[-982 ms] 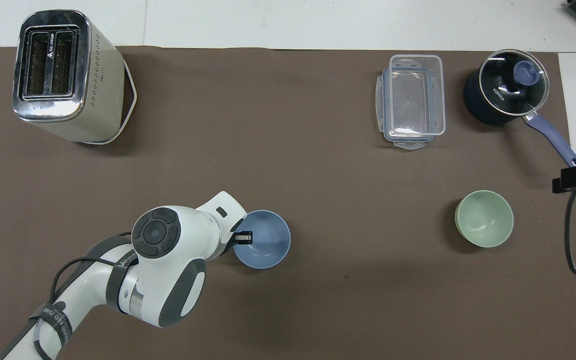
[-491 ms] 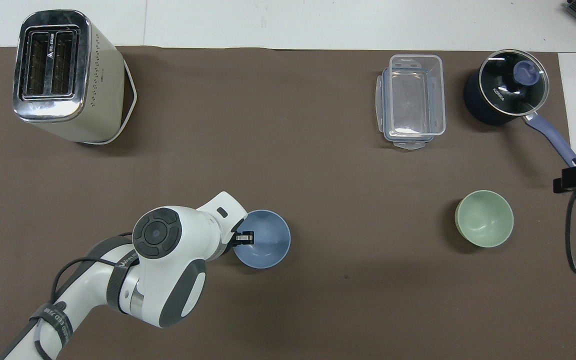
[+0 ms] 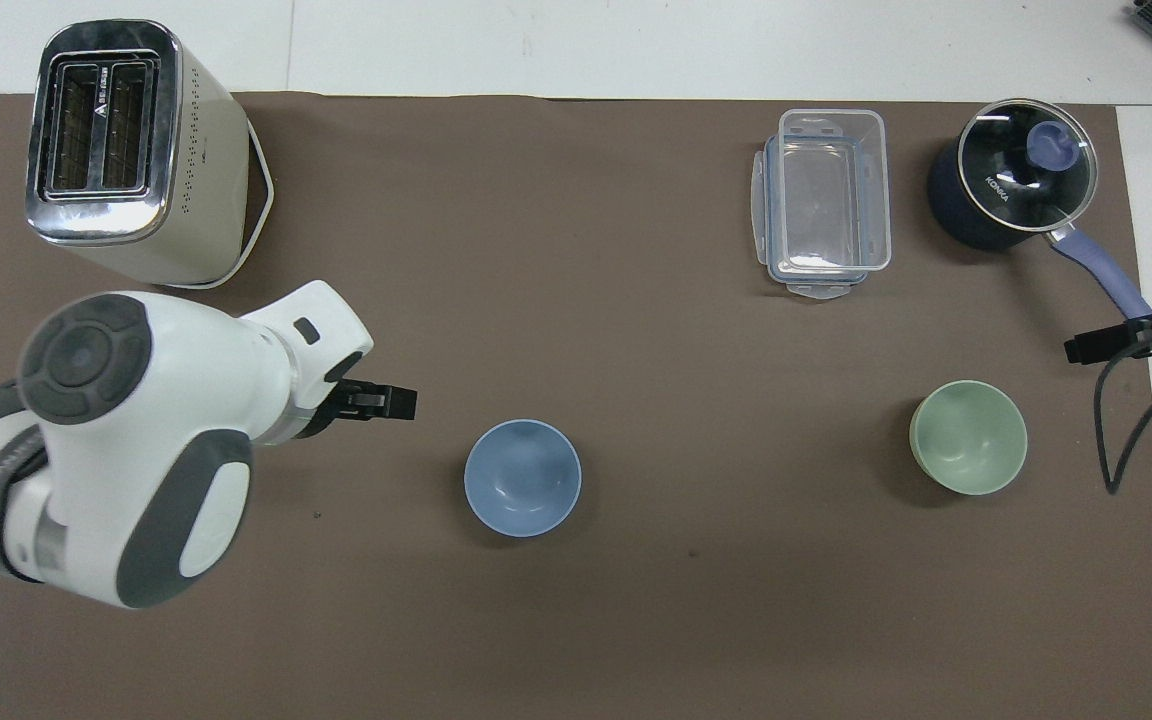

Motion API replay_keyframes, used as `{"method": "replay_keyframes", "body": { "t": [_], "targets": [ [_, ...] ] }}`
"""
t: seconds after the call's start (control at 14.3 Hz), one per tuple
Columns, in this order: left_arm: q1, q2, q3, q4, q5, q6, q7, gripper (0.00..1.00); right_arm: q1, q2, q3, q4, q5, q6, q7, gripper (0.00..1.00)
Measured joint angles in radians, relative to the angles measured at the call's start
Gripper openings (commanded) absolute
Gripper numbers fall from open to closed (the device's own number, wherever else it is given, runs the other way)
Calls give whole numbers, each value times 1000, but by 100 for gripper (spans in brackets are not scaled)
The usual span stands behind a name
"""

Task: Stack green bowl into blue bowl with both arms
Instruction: 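Open the left gripper and withdraw while the right gripper reaches the green bowl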

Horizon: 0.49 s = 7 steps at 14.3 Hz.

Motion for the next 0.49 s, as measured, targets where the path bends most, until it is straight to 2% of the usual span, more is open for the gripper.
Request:
{"method": "replay_keyframes", "body": {
  "t": [0.14,0.49],
  "targets": [
    [47,-7,1,74,10,-56,55,100,-14,33,-1,-69,34,75,-54,100],
    [198,-3,3,298,16,-211,203,100,-13,37,2,-208,39,223,-93,100]
  ]
}}
